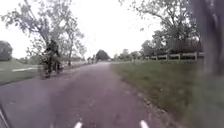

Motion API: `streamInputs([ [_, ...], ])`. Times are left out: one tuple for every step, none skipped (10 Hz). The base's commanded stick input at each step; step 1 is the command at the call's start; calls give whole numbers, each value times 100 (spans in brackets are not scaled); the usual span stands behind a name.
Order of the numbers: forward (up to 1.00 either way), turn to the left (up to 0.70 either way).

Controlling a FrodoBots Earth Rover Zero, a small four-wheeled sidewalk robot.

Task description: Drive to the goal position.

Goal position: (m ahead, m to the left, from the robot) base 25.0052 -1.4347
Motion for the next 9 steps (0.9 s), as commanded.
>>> streamInputs([
  [100,0],
  [100,0],
  [100,0],
  [100,0],
  [100,0],
  [100,0],
  [100,0],
  [100,0],
  [100,0],
])
